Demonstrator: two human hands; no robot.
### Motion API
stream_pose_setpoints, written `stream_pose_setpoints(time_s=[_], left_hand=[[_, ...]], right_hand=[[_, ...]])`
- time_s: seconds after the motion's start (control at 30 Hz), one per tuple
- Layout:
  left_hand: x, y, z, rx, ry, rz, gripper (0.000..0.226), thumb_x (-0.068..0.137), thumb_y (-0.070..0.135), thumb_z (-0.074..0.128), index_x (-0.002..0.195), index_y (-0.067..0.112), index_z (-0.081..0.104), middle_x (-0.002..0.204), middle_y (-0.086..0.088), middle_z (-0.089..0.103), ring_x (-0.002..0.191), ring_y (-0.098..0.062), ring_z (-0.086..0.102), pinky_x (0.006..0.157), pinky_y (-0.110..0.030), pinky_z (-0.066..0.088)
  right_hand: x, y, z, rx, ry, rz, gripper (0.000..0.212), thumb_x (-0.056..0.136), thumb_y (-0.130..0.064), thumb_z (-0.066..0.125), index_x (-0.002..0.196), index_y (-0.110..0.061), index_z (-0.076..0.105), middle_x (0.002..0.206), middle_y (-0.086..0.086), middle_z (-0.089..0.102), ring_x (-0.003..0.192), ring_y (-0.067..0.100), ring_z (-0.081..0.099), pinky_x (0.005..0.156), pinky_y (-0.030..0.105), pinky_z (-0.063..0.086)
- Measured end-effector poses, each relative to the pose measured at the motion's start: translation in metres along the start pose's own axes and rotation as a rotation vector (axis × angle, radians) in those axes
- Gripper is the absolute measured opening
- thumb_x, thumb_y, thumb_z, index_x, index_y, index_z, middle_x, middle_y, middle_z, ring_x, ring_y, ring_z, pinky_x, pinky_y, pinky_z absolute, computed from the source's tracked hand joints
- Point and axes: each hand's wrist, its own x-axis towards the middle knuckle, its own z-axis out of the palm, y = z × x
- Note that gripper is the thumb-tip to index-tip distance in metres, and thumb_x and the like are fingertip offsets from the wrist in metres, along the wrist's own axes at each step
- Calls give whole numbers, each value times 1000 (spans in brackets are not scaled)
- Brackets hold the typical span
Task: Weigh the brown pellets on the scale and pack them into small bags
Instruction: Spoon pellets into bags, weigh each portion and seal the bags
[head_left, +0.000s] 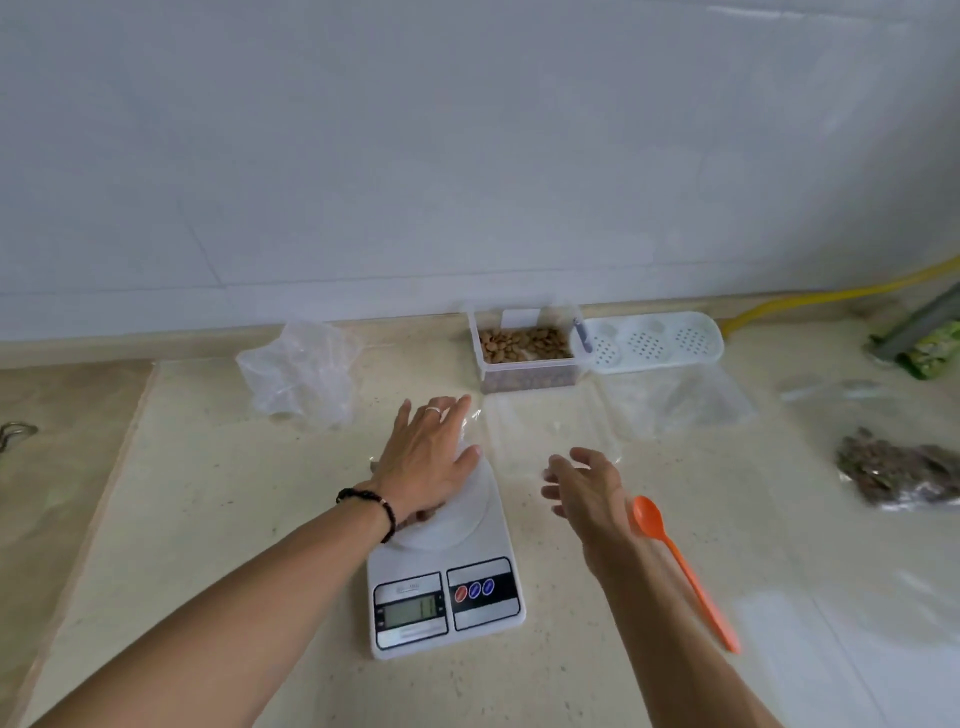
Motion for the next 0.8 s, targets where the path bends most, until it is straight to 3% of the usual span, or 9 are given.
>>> stream_pose_setpoints(time_s=[0.17, 0.3, 0.43, 0.53, 0.63, 0.7, 0.8], left_hand=[[27, 2, -1, -233, -47, 23, 59, 92, 40, 49, 143, 15, 35, 125, -10, 55, 117, -25, 54, 104, -41, 37], [31, 7, -32, -551, 68, -77, 51, 88, 34, 65, 133, 17, 48, 96, -1, 58, 84, -17, 59, 79, -29, 50], [30, 16, -75, -758, 60, -81, 21, 91, 33, 65, 105, 18, 60, 71, 7, 59, 57, -6, 55, 61, -27, 51], [23, 26, -106, -893, 80, -112, 10, 94, 22, 62, 91, 12, 63, 68, 6, 61, 57, -8, 57, 59, -24, 51], [15, 32, -132, -988, 115, -128, 14, 93, 18, 63, 80, 12, 64, 66, 3, 63, 61, -13, 59, 64, -29, 54], [12, 37, -147, -1022, 148, -129, 13, 92, 17, 64, 81, 10, 65, 65, 1, 64, 63, -14, 59, 69, -34, 55], [7, 47, -170, -1095, 181, -104, 12, 92, 12, 65, 79, 10, 65, 63, 2, 65, 64, -16, 60, 69, -31, 56]], right_hand=[[6, -13, 10, 50, -43, 5, 34, 87, -4, 66, 121, -5, 58, 91, 9, 72, 74, 16, 67, 62, 23, 52], [5, -38, 4, 49, -48, -103, 20, 84, -5, 69, 103, -10, 66, 85, 9, 74, 67, 13, 64, 60, 21, 52], [-5, -68, 2, 59, -94, -239, 13, 82, -8, 70, 94, -12, 70, 79, 7, 73, 69, 15, 65, 65, 25, 54], [-18, -92, -1, 178, -191, -291, 4, 84, -6, 67, 83, -6, 71, 74, 9, 67, 68, 18, 60, 69, 30, 52], [-31, -113, -6, 256, -266, -301, 17, 87, -6, 65, 71, -6, 69, 71, 13, 57, 66, 20, 51, 64, 29, 47], [-39, -127, -9, 237, -253, -321, 24, 88, -12, 65, 64, -11, 69, 69, 12, 56, 66, 19, 50, 61, 27, 45], [-51, -146, -15, 212, -200, -444, 25, 88, -13, 66, 64, -6, 63, 64, 10, 53, 64, 19, 48, 61, 29, 43]])
